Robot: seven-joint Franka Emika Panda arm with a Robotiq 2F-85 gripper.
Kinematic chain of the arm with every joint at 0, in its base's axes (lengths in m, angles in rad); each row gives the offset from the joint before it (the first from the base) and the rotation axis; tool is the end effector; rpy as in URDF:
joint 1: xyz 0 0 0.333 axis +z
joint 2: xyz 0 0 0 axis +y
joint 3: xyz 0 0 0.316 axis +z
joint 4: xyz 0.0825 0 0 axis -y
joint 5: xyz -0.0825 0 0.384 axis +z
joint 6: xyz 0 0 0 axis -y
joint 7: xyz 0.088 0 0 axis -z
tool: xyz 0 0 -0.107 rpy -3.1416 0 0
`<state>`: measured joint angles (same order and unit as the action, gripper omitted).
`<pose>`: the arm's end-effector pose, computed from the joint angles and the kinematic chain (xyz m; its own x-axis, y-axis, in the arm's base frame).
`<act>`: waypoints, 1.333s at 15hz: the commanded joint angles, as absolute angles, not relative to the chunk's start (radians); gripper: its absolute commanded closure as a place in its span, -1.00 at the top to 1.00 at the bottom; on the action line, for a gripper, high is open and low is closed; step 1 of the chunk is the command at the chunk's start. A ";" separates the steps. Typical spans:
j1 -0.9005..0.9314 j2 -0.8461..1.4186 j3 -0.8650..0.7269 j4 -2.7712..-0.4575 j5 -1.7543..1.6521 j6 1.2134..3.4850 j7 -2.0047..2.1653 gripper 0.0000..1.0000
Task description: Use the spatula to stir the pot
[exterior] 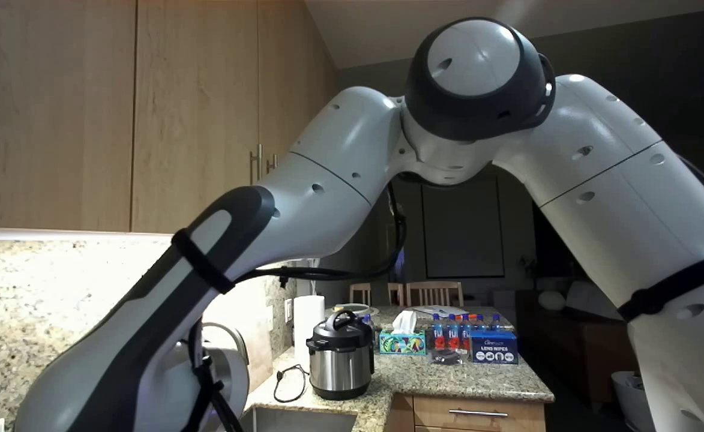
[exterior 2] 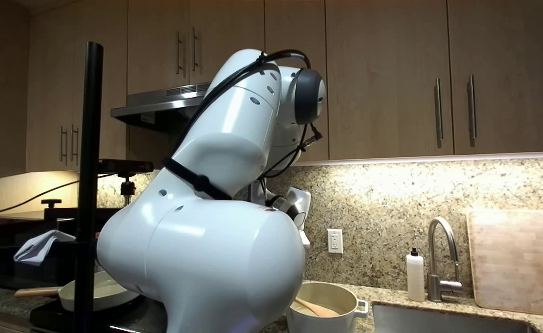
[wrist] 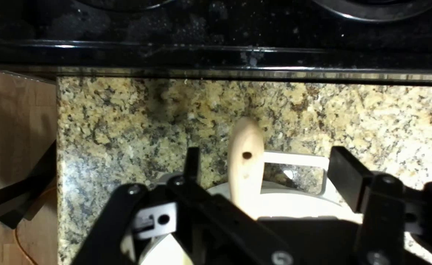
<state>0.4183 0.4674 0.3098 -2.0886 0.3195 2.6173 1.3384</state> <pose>0.4487 0.3877 0.2131 0.5897 -0.7518 -0.2950 -0.8003 -0.5931 -0.0881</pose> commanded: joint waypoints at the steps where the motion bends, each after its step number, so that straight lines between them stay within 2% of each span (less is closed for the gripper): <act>1: 0.406 0.509 0.313 -2.028 0.327 2.576 1.255 0.15; 9: 0.410 0.543 0.308 -1.991 0.335 2.565 1.199 -0.90; 11: 0.415 0.539 0.303 -1.988 0.331 2.555 1.205 -0.83; 20: 0.443 0.434 0.287 -2.071 0.306 2.570 1.222 -0.82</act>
<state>0.4425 0.5147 0.2901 -2.0089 0.3110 2.5869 1.2447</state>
